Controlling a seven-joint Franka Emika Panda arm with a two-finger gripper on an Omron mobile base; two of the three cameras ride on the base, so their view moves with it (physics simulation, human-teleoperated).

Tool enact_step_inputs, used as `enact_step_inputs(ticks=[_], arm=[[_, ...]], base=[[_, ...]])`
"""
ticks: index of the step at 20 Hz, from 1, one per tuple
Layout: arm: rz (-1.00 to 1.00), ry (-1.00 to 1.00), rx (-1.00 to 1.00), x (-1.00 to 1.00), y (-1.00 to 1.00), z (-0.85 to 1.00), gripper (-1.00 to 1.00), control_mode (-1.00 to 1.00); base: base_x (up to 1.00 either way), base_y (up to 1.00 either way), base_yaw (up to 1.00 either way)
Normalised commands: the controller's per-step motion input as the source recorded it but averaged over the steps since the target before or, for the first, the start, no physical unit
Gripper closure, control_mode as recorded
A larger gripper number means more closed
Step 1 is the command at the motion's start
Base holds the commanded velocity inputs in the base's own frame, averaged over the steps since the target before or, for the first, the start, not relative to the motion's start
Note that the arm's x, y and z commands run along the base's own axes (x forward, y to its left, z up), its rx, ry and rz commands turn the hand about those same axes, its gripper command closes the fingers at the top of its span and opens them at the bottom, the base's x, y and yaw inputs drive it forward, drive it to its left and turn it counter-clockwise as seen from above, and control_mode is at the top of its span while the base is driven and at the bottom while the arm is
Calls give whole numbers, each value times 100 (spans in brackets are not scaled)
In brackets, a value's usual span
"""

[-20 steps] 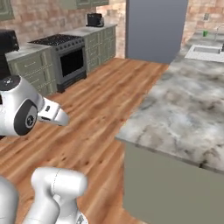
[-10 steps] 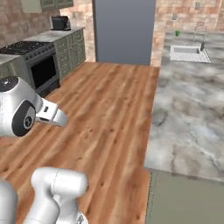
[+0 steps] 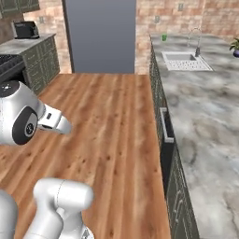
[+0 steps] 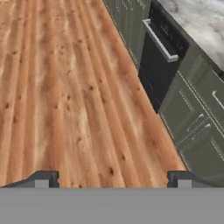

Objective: Place the pitcher and cup on the dining counter for serving.

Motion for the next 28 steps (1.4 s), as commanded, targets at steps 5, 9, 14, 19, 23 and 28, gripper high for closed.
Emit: enact_step_inputs(ticks=[5, 9, 14, 19, 23, 28], arm=[[0, 0, 0, 0, 0, 0, -100, 100], [0, 0, 0, 0, 0, 0, -100, 100], [0, 0, 0, 0, 0, 0, -100, 100], [0, 0, 0, 0, 0, 0, -100, 100], [0, 0, 0, 0, 0, 0, -100, 100], [0, 0, 0, 0, 0, 0, -100, 100]], base=[[100, 64, -34], [100, 77, -38], [100, 87, -40], [100, 92, -37], [100, 100, -33], [100, 100, -32]])
